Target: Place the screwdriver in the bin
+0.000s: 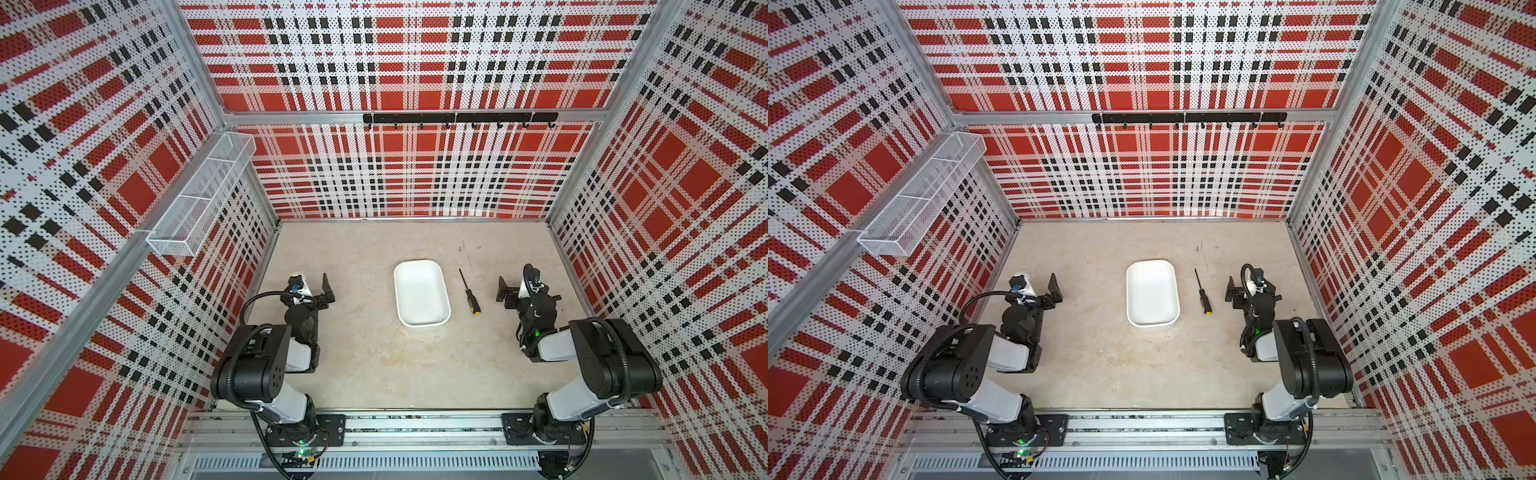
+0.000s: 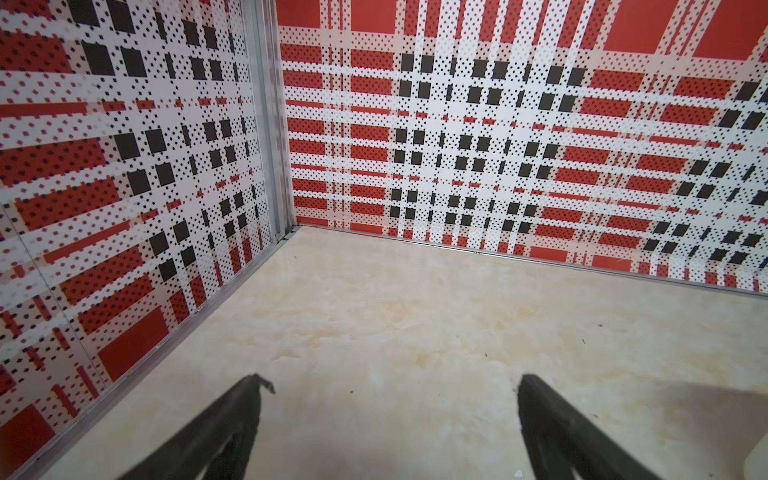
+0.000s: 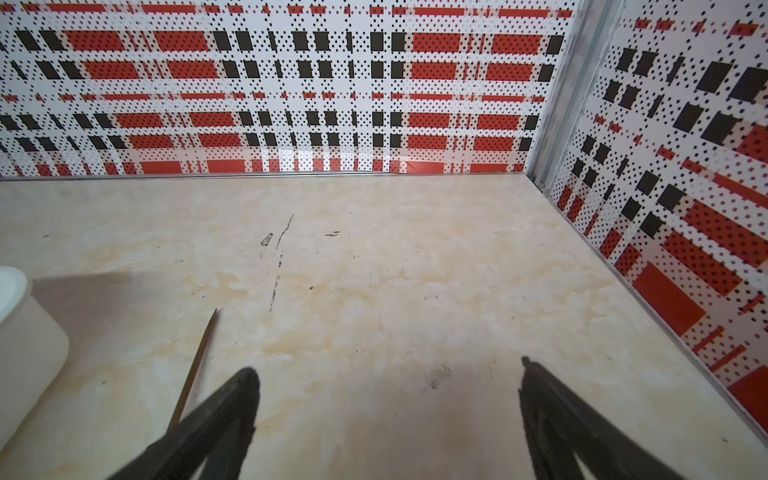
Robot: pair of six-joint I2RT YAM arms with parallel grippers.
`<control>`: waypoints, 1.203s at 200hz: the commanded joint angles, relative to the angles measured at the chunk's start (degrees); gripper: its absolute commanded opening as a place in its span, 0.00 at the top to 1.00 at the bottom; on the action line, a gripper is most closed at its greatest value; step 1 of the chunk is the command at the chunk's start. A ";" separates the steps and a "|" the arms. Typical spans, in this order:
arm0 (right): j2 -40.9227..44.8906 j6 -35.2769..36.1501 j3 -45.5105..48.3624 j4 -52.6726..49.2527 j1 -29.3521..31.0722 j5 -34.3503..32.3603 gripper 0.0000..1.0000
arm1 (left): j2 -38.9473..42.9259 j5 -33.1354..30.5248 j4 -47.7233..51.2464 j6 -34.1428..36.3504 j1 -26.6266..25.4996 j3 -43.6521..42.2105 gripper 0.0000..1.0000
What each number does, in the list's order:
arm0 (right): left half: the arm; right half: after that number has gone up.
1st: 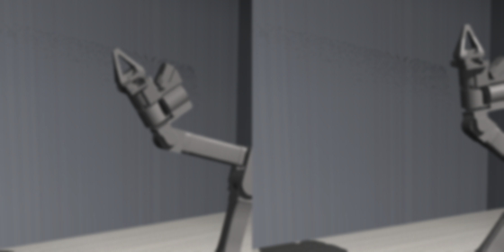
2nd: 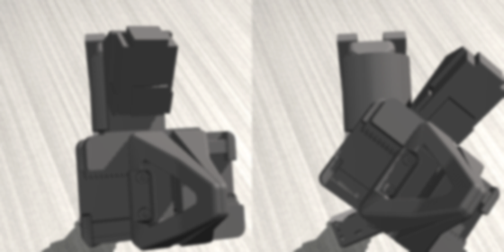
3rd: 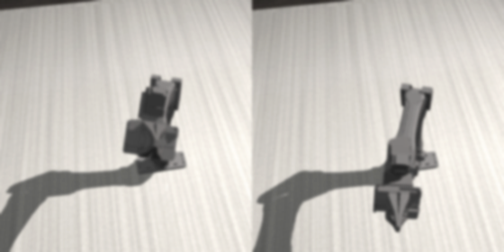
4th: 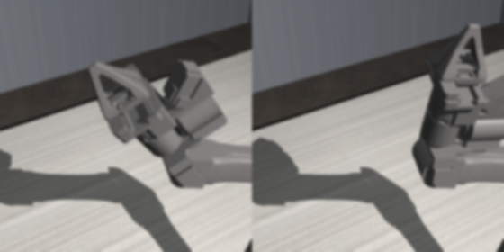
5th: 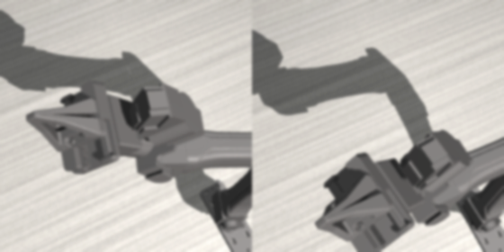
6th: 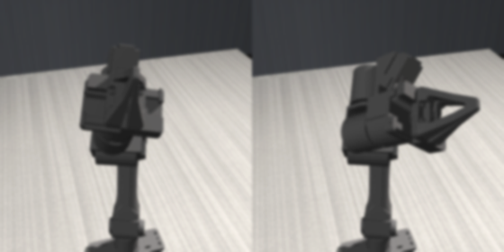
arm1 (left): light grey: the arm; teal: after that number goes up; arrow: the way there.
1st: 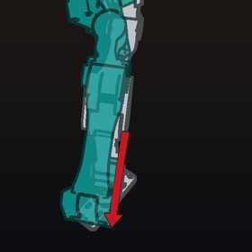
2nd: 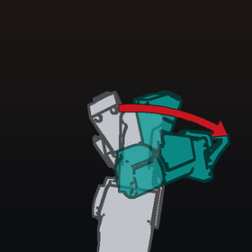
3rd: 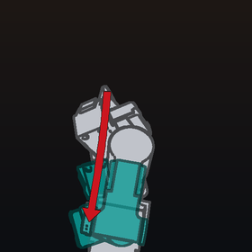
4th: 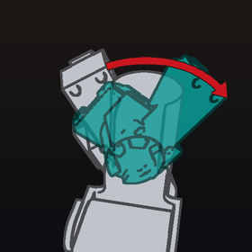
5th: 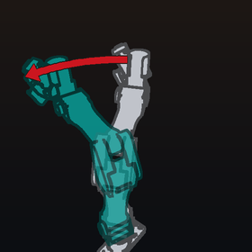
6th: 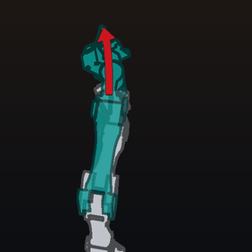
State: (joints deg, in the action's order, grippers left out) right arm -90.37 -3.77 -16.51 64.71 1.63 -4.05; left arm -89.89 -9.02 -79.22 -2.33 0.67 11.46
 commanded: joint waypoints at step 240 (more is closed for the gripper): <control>5.47 -7.35 -35.03 -71.24 0.76 19.15 0.00 | 18.14 18.40 43.68 -12.43 -4.73 17.83 0.02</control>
State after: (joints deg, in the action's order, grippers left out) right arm -81.71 -8.86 -45.74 16.29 1.74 5.32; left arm -71.53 1.28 -45.19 -9.39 -2.63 27.99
